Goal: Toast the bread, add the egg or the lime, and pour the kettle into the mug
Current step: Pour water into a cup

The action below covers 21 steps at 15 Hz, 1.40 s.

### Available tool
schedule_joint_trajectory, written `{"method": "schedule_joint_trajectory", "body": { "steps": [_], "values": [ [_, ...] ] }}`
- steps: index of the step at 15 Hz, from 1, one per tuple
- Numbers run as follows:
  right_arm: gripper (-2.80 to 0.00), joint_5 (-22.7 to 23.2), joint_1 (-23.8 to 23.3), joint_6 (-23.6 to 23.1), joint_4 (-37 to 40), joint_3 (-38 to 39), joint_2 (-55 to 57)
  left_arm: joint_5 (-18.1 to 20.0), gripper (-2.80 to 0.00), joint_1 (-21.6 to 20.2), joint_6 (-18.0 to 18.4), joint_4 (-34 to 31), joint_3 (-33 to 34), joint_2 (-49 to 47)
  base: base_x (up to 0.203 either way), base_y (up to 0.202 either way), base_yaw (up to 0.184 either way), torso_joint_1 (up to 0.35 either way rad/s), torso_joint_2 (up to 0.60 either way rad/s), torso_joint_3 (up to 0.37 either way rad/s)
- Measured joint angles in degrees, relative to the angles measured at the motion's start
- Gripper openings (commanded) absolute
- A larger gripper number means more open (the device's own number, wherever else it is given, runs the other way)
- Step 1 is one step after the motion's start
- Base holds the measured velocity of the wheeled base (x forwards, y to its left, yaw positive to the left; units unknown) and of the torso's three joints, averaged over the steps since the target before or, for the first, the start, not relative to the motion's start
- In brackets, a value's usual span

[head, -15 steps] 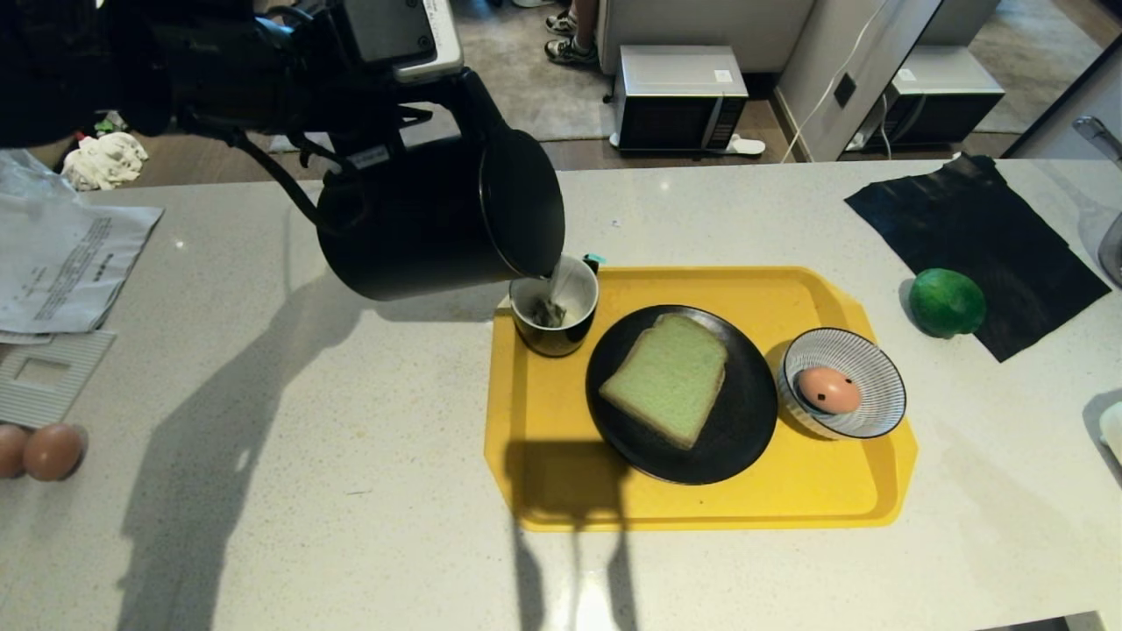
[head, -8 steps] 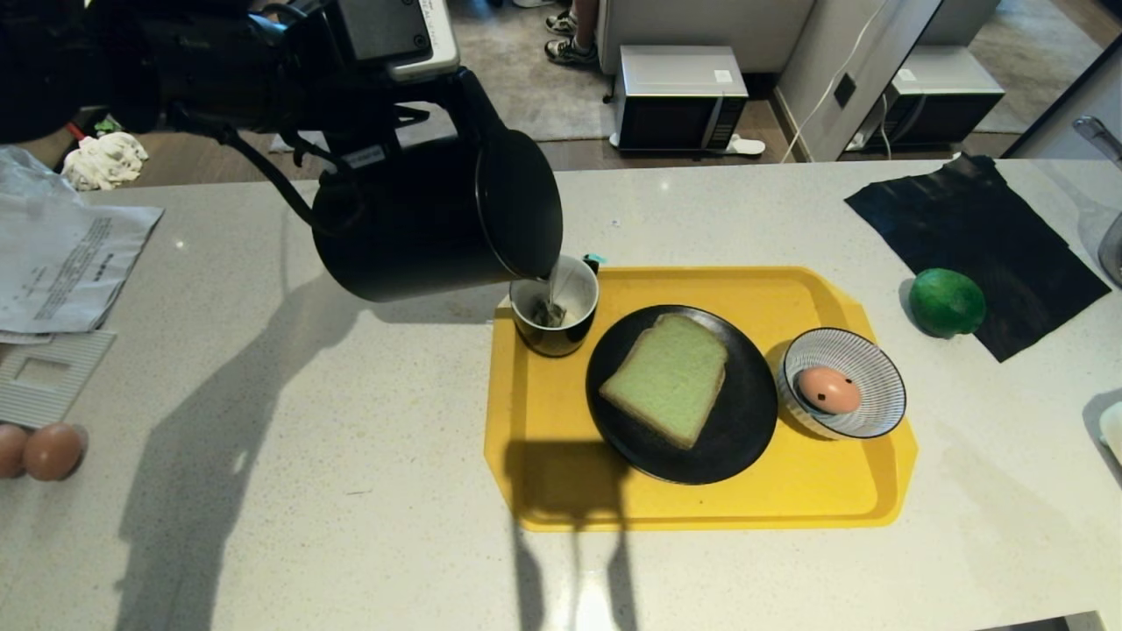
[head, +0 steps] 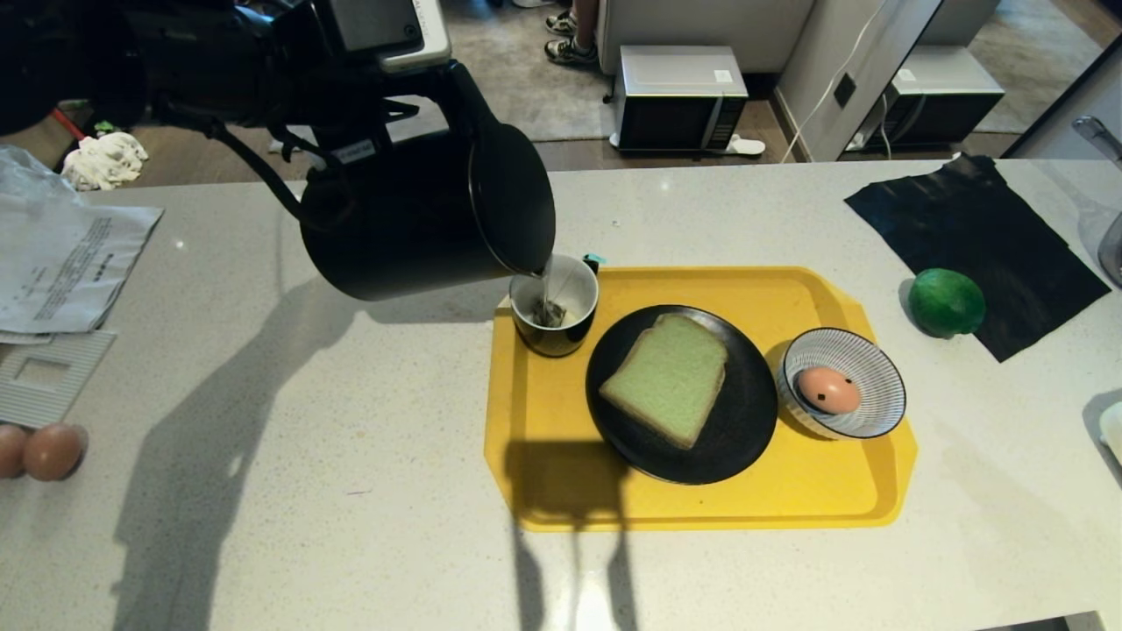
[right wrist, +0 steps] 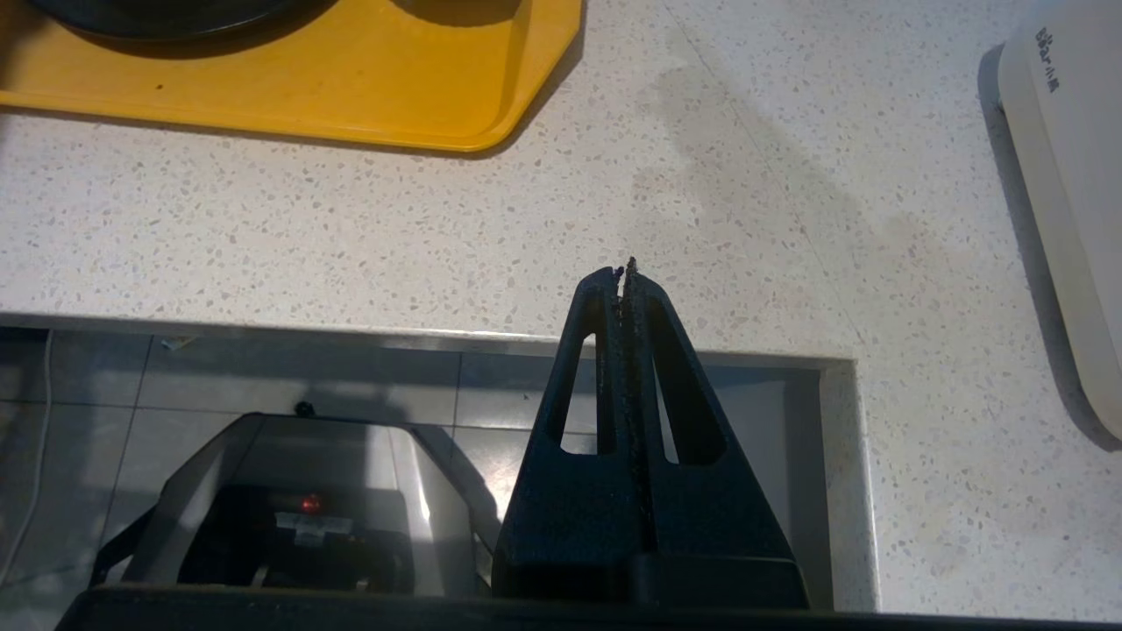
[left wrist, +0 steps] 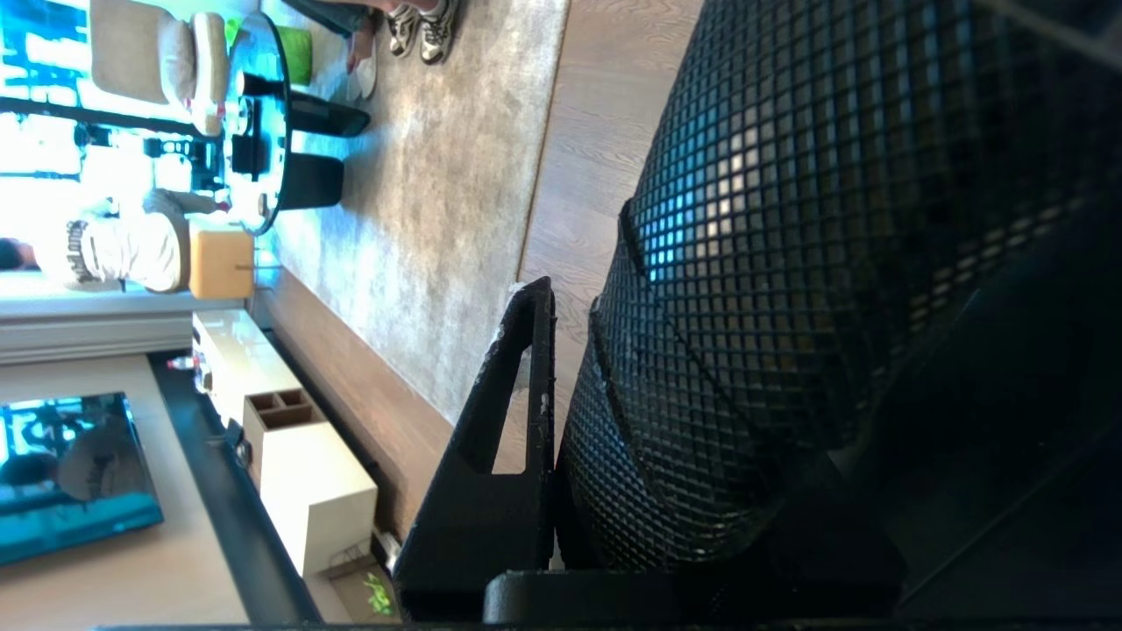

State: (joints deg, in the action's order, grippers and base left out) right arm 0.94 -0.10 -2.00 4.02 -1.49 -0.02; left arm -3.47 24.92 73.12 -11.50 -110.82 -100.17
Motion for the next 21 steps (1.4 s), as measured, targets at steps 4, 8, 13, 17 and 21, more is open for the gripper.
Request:
{"method": "schedule_joint_trajectory", "body": {
  "steps": [4, 8, 13, 17, 21],
  "values": [
    [-2.8, 0.0, 0.0, 0.0, 0.0, 0.0, 0.0, 0.0, -2.8, -0.3, -2.7, 0.0, 0.0, 0.6, 0.0, 0.0, 0.0, 0.0, 0.0, 0.0],
    [-2.8, 0.0, 0.0, 0.0, 0.0, 0.0, 0.0, 0.1, -2.8, -0.6, -4.3, 0.2, 0.0, 1.3, 0.0, 0.0, 0.0, 0.0, 0.0, 0.0],
    [-2.8, 0.0, 0.0, 0.0, 0.0, 0.0, 0.0, 0.3, -2.8, -0.7, -8.9, 0.6, 0.2, 2.3, 0.0, 0.0, 0.0, 0.0, 0.0, 0.0],
    [-2.8, 0.0, 0.0, 0.0, 0.0, 0.0, 0.0, 0.7, -2.8, -0.7, -13.1, 0.8, 0.3, 3.1, 0.0, 0.0, 0.0, 0.0, 0.0, 0.0],
    [-2.8, 0.0, 0.0, 0.0, 0.0, 0.0, 0.0, 0.7, -2.8, -0.7, -15.2, 0.8, 0.3, 3.9, 0.0, 0.0, 0.0, 0.0, 0.0, 0.0]
  ]
}}
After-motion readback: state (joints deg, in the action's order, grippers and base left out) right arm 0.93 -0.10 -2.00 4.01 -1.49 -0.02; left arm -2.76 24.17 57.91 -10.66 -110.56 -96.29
